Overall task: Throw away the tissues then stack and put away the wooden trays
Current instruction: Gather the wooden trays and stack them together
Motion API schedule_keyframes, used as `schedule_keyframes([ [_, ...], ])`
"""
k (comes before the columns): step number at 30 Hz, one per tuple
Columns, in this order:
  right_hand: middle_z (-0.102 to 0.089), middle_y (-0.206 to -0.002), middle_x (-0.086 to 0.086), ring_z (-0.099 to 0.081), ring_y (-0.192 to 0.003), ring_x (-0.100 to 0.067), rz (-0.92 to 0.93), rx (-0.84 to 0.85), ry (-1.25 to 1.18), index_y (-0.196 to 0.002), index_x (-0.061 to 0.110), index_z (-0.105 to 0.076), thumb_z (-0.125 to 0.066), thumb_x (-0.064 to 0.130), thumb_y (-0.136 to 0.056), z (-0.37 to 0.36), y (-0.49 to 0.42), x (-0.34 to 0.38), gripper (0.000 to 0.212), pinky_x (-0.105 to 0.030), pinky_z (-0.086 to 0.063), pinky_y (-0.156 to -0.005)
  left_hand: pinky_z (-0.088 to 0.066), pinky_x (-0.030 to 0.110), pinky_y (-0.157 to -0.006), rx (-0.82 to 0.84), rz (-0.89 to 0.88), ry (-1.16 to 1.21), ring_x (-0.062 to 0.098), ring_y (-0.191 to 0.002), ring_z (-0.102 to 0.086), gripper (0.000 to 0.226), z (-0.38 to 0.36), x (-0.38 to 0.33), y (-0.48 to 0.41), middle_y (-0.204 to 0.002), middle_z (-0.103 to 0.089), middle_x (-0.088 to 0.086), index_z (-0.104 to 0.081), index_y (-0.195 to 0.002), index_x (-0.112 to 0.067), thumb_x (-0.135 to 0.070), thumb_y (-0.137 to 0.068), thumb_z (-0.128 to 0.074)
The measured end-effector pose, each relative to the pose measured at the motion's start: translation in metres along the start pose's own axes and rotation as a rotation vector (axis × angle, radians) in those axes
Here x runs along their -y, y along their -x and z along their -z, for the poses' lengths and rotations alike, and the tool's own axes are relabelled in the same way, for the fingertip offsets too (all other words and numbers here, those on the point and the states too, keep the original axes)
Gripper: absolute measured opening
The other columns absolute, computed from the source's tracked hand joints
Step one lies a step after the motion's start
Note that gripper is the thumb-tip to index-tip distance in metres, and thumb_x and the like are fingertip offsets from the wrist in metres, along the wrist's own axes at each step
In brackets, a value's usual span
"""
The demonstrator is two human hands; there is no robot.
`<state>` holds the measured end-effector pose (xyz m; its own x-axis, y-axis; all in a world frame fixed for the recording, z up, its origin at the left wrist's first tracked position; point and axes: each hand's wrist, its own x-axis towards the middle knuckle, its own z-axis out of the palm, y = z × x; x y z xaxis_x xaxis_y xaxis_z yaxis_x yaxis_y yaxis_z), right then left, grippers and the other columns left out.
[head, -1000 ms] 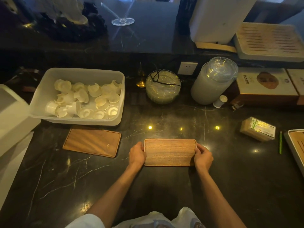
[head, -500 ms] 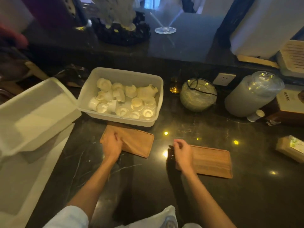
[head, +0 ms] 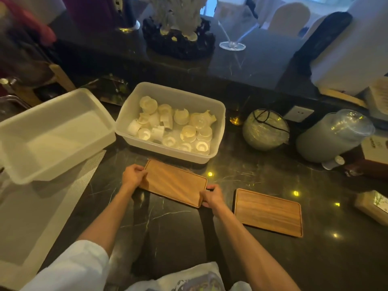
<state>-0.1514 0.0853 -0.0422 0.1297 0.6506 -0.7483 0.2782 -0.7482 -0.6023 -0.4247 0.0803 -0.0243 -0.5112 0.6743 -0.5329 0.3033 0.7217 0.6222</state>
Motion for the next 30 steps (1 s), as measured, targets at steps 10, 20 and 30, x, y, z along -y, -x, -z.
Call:
schedule_keyframes([
  [10,-0.066,-0.103,-0.009,-0.067,-0.094,-0.022,0.079,0.061,-0.148,-0.104,0.016,-0.058,-0.062,0.002,-0.09,0.15,0.012,-0.03,0.02,-0.032,-0.06,-0.071,-0.052,0.024,-0.056,0.196,-0.085,0.082,0.019,-0.071,-0.06,0.018,-0.05,-0.029,0.097,-0.081,-0.061,0.007,-0.06,-0.104,0.001,-0.003,-0.088,-0.067],
  [20,-0.066,-0.107,-0.013,-0.059,-0.091,-0.022,0.116,-0.307,0.14,-0.122,0.007,-0.06,-0.056,0.004,-0.093,0.313,-0.017,-0.107,0.029,-0.039,-0.052,-0.083,-0.051,0.039,-0.082,0.232,-0.255,-0.192,0.03,-0.092,-0.063,0.023,-0.248,-0.094,0.166,-0.095,-0.068,0.016,-0.065,-0.108,0.001,0.003,-0.09,-0.051],
  [30,-0.067,-0.115,-0.008,-0.063,-0.1,-0.019,0.183,-0.324,0.175,-0.136,0.016,-0.055,-0.055,0.016,-0.096,0.313,-0.03,-0.12,0.04,-0.035,-0.055,-0.085,-0.04,0.012,-0.058,0.15,-0.275,-0.285,0.003,-0.074,-0.057,0.015,-0.271,-0.079,0.172,-0.082,-0.059,-0.009,-0.066,-0.105,-0.01,-0.011,-0.091,-0.064],
])
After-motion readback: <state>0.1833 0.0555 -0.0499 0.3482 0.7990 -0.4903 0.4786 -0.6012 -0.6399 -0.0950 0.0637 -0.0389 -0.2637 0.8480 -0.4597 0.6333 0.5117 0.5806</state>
